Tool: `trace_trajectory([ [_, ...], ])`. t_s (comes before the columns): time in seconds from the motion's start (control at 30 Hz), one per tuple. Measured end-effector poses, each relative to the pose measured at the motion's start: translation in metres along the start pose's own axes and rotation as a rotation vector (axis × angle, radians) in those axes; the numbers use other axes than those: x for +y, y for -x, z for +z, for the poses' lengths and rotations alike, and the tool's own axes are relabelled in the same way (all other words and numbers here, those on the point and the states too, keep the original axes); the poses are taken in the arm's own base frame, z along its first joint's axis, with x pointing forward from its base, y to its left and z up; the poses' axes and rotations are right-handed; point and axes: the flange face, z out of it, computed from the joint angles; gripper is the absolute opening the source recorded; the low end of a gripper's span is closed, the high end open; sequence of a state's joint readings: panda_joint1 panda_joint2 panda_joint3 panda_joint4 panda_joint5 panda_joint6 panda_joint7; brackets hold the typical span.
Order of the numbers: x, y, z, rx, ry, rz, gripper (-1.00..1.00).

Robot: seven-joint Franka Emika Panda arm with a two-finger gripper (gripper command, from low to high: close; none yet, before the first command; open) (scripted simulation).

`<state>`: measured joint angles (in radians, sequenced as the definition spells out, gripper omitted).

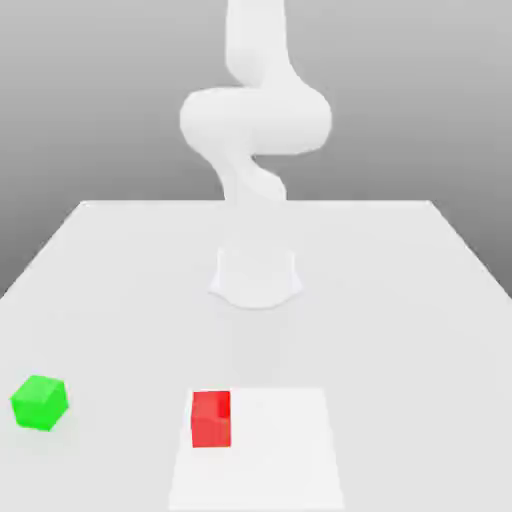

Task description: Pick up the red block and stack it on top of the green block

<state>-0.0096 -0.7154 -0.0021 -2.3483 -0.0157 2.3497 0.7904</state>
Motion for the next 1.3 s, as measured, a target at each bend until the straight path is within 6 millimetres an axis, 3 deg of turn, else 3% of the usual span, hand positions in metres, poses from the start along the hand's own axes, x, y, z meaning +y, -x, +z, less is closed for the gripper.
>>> trace_trajectory([
  [0.13,0.028,0.014,0.103,-0.092,0.124,-0.020,0.00],
  [0.3,0.082,0.046,0.206,-0.214,0.256,-0.036,0.00],
  [0.47,0.151,0.095,0.286,-0.349,0.371,-0.045,0.00],
  [0.6,0.211,0.144,0.330,-0.466,0.451,-0.045,0.00],
  [0.67,0.236,0.167,0.346,-0.511,0.478,-0.042,0.00],
  [0.83,0.262,0.195,0.384,-0.527,0.485,-0.046,0.00],
  [0.87,0.267,0.200,0.391,-0.527,0.486,-0.046,-1.00],
  [1.1,0.268,0.202,0.393,-0.527,0.486,-0.046,-1.00],
  [1.3,0.244,0.176,0.353,-0.527,0.486,-0.045,-1.00],
])
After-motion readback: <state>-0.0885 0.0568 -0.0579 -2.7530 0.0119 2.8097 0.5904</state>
